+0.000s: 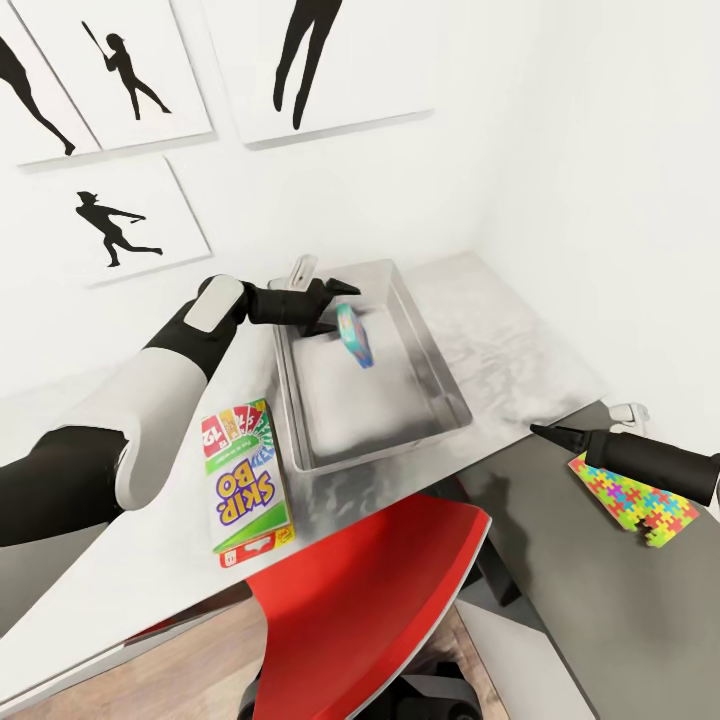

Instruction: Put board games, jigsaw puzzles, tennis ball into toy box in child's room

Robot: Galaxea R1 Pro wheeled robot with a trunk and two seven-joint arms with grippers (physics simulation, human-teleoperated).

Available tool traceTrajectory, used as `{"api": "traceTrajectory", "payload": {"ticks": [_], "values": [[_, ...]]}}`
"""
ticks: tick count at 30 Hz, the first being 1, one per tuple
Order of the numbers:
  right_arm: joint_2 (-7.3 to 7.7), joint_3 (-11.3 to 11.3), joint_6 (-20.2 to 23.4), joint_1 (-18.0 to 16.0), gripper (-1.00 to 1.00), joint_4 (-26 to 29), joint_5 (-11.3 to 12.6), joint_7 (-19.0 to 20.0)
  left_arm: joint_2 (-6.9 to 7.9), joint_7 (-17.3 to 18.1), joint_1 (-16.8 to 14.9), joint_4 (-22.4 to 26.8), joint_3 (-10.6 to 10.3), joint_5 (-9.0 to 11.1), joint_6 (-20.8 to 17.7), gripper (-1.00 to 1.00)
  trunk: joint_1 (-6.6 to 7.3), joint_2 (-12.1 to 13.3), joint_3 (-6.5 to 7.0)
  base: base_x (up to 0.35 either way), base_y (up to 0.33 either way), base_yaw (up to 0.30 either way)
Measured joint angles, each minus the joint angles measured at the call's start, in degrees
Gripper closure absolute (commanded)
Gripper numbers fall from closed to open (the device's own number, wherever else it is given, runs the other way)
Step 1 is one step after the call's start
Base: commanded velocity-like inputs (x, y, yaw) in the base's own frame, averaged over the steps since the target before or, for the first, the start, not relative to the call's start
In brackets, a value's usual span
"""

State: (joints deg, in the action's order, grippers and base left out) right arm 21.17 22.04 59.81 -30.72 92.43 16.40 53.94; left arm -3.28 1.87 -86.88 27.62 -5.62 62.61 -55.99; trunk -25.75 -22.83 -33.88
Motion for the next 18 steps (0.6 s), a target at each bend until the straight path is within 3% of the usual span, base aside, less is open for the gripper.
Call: {"api": "traceTrajectory", "payload": {"ticks": [18], "values": [[-0.01, -0.1, 0.0, 0.0, -1.0, 0.0, 0.0, 0.0, -0.08, 0.0, 0.1, 0.0, 0.1, 0.0, 0.0, -1.0, 0.0, 0.0, 0.0, 0.0, 0.0, 0.0]]}}
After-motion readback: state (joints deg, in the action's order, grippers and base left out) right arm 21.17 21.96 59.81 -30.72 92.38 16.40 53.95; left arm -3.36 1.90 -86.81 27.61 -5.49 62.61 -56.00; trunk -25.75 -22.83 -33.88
